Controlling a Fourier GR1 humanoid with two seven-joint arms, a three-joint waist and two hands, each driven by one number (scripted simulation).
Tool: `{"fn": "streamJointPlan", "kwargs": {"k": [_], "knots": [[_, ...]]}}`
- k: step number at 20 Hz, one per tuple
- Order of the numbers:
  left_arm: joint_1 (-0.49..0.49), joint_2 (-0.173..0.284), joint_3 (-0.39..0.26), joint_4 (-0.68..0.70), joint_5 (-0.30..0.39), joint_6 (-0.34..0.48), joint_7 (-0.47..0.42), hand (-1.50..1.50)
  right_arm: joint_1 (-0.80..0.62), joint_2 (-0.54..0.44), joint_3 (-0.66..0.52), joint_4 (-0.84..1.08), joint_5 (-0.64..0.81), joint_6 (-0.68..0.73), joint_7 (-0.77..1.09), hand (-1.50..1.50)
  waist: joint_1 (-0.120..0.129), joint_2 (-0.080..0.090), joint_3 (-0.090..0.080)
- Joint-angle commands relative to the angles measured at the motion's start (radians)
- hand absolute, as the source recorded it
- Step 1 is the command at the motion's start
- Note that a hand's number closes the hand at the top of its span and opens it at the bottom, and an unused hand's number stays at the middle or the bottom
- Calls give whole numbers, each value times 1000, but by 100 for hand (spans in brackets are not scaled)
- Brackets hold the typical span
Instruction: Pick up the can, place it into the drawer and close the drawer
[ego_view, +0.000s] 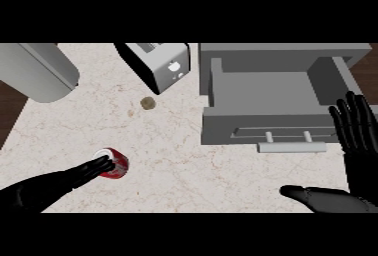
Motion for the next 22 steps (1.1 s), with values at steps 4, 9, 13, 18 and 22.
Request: {"fn": "streamJointPlan", "kwargs": {"k": [4, 9, 13, 18, 22], "knots": [[-19, 206, 177, 174, 226, -270, -31, -150, 113, -14, -38, -1, -31, 41, -41, -150, 7, -3, 1], [-42, 210, 154, 193, 308, -236, 79, -150, 92, -17, -68, 37, -63, 74, -60, -150, 11, -3, 2], [-37, 160, 200, 260, 261, -283, 79, -150, 100, 12, -45, -9, -13, 39, -33, -150, 13, -4, 1], [-119, 162, 193, 286, 297, -252, 151, -150, 216, 42, -42, -30, -25, 86, -118, -150, 9, -4, 1], [-133, 26, 171, 287, 147, -252, 137, -150, 185, -10, -107, -53, -72, 120, -46, -150, 10, -4, 1]]}}
